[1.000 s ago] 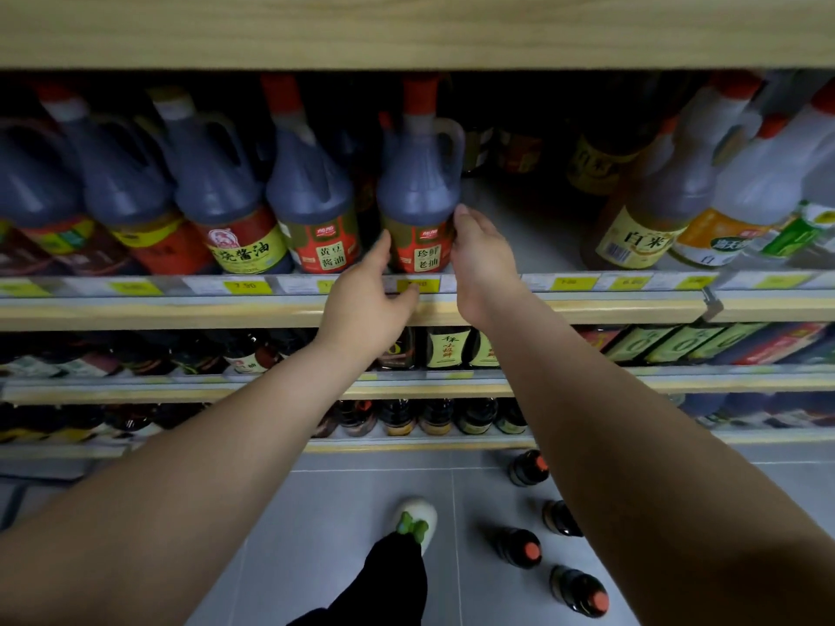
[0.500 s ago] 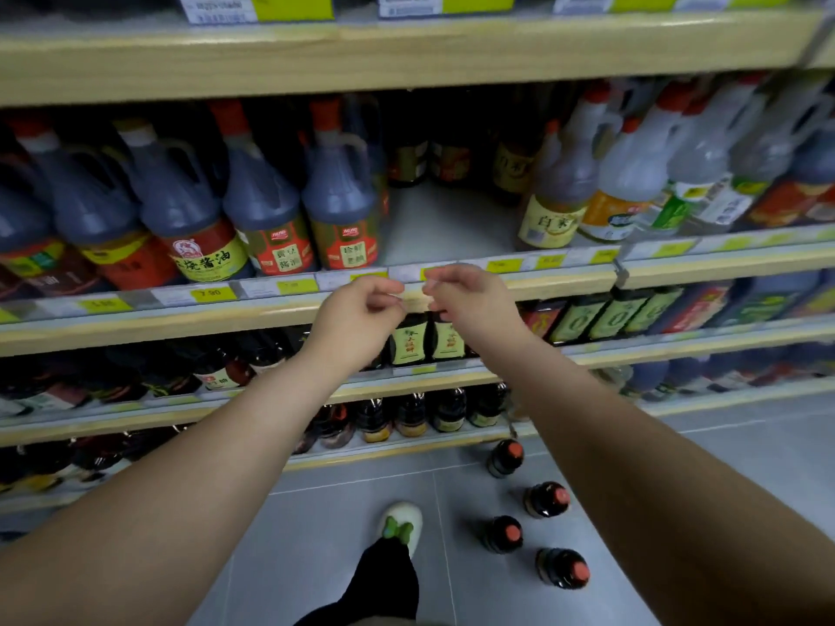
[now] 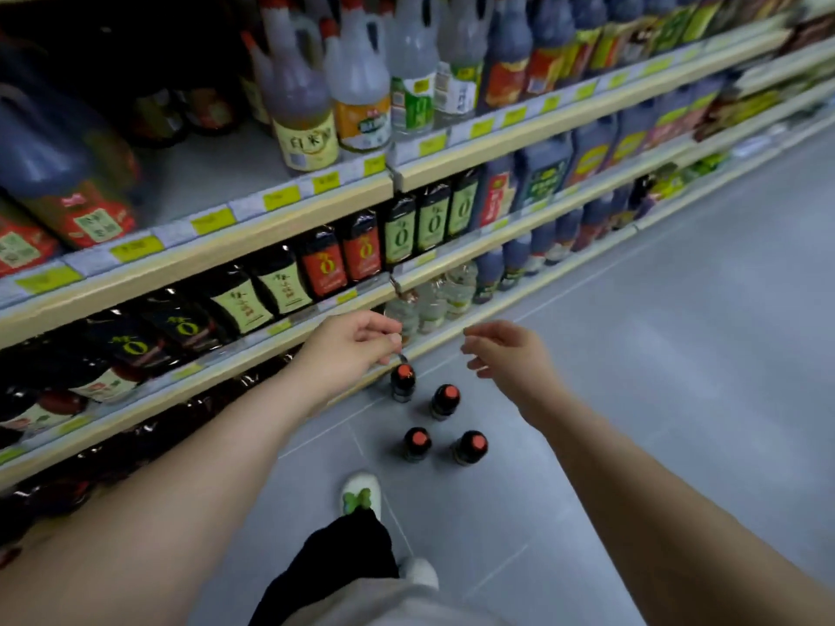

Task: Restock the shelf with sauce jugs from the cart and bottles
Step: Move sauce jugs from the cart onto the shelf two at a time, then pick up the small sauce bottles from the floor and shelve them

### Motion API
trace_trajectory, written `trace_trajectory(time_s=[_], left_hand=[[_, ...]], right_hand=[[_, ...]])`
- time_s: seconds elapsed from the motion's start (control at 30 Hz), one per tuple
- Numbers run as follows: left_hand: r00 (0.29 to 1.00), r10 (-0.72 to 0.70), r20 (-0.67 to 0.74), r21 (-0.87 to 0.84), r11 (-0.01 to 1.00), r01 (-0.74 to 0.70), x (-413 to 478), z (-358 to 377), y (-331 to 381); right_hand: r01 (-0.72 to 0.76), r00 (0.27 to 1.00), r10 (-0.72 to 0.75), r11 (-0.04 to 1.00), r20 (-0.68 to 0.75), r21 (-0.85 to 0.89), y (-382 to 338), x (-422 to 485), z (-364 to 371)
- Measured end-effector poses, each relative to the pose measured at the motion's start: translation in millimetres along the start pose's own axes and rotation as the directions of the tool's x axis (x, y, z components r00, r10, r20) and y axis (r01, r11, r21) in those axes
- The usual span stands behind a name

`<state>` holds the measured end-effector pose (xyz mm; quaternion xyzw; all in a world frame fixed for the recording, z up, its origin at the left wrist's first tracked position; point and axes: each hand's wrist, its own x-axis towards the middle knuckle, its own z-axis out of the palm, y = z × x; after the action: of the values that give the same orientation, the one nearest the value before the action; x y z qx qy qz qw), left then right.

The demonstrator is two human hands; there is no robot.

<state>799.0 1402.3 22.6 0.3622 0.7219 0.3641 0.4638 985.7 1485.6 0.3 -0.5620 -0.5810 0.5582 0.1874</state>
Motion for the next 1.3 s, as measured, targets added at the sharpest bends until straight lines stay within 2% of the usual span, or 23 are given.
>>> trace_trajectory(time_s=[0.37,0.63,0.83,1.07,1.23,1.3], left_hand=[[0.979,-0.098,0.18,0.07,0.994,0.087,117,36,-27],[0.97,-0.198,0.139,0.06,0.98,0.191,166,61,-69],[0.96,-0.27,0.077,-0.036,0.961,0.273,187,110,-159],[0.938,-0.344,0.043,-0.045,0.937,0.346,219,169,-282],[0.947,-0.32,0.027,-0.038,0.946,0.321,253,201,-346],[0.956,-0.294,-0.003,-0.041,0.955,0.293,265,208,-367]], right_hand=[[-0.233,0.966,0.235,0.972,-0.106,0.035,52,84,-4],[-0.281,0.955,0.281,0.959,-0.093,0.014,93,141,-4],[-0.333,0.943,0.332,0.942,-0.032,-0.048,187,175,11],[-0.363,0.928,0.371,0.923,0.041,-0.126,322,213,54],[-0.313,0.921,0.356,0.919,0.159,-0.241,405,241,95],[-0.243,0.919,0.329,0.907,0.217,-0.345,438,252,114]])
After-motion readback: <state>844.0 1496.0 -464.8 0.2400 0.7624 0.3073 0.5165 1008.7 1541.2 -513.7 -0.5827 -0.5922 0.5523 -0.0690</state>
